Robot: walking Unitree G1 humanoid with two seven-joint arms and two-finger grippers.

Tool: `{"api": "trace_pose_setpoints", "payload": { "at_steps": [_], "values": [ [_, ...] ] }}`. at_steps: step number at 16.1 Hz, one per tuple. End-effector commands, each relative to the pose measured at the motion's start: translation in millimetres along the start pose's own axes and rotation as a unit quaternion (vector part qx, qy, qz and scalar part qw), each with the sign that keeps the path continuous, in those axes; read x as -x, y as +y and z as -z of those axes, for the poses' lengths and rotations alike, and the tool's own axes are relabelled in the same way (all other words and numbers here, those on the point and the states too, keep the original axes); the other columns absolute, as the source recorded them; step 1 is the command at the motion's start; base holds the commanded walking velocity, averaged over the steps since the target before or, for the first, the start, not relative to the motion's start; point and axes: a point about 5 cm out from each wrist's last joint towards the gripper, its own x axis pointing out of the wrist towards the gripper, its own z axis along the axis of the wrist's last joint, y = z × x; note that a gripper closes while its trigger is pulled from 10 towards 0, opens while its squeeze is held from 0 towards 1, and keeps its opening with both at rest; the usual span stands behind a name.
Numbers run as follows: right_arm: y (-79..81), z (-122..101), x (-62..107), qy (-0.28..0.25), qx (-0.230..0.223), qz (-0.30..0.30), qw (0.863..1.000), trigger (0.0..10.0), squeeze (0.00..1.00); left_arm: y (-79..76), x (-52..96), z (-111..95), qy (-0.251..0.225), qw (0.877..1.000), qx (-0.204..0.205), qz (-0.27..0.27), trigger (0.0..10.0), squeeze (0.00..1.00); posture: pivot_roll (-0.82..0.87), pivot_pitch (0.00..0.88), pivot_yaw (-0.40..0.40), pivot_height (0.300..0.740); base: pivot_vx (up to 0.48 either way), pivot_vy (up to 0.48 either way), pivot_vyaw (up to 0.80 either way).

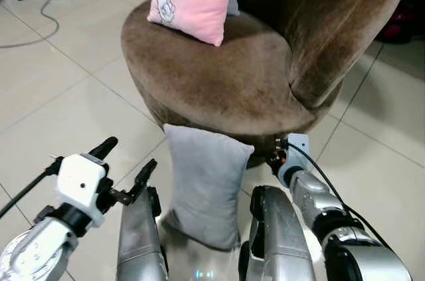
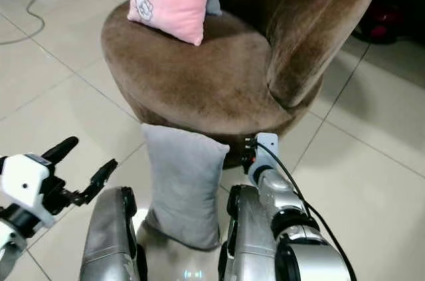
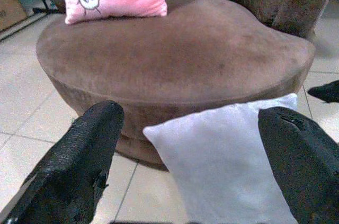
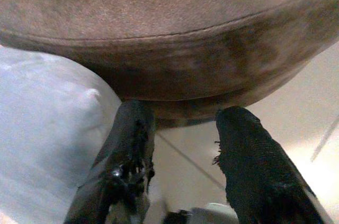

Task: Move the pillow to the sofa from floor

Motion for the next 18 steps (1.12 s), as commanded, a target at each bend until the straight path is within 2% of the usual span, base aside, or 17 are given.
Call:
{"api": "trace_pose_setpoints", "payload": {
  "at_steps": [1,3,4,5,6,7,10,14,17,18],
  "values": [
    [1.8,5.0,-0.1,0.01,-0.033,-0.007,0.999,10.0,1.0,0.7,6.5,-3.6,0.005,1.0,0.003,-0.001,10.0,0.11,0.17,0.259,-0.045,0.52,0.0,0.0,0.0],
    [13.4,4.0,-2.0,-0.004,-0.063,-0.032,0.997,10.0,1.0,-2.3,13.6,-4.8,0.013,1.0,0.007,-0.001,10.0,0.11,0.17,0.261,-0.046,0.52,0.0,0.0,0.0],
    [16.1,3.7,-2.3,-0.006,-0.056,-0.036,0.998,10.0,1.0,-3.3,14.5,-4.7,0.015,1.0,0.008,-0.001,10.0,0.12,0.17,0.261,-0.046,0.52,0.0,0.0,0.0],
    [18.8,2.7,-2.5,-0.013,-0.044,-0.039,0.998,10.0,0.21,-4.3,15.0,-4.6,0.016,1.0,0.009,-0.001,10.0,0.11,0.16,0.26,-0.047,0.52,0.0,0.0,0.0],
    [23.1,2.2,-2.9,-0.016,-0.037,-0.05,0.998,10.0,0.0,-5.2,15.0,-5.0,0.018,1.0,0.011,0.0,10.0,0.11,0.16,0.261,-0.049,0.52,0.0,0.0,0.0],
    [27.1,-0.9,-2.8,-0.032,-0.05,-0.066,0.996,10.0,0.0,-5.3,13.1,-5.6,0.018,1.0,0.013,-0.001,10.0,0.11,0.16,0.26,-0.052,0.51,0.0,0.0,0.0],
    [32.0,-4.4,-2.0,-0.048,-0.043,-0.09,0.994,10.0,0.0,-4.2,9.9,-5.6,0.017,1.0,0.01,0.0,10.0,0.11,0.16,0.251,-0.051,0.475,0.0,0.0,0.0],
    [28.9,-0.7,-1.3,-0.05,-0.035,-0.067,0.996,10.0,0.0,-3.7,10.0,-6.4,0.019,1.0,0.007,0.0,10.0,0.12,0.18,0.247,-0.048,0.465,0.0,0.0,0.0],
    [39.5,-0.6,-4.6,-0.04,-0.097,-0.071,0.992,10.0,0.0,-1.9,10.7,-7.9,0.019,1.0,0.006,0.0,10.0,0.11,0.18,0.252,-0.044,0.465,0.0,0.0,0.0],
    [44.4,-2.3,-5.7,-0.04,-0.141,-0.082,0.986,10.0,0.0,-1.8,10.9,-8.1,0.019,1.0,0.007,0.0,10.0,0.11,0.19,0.255,-0.04,0.465,0.0,0.0,0.0]
  ]
}}
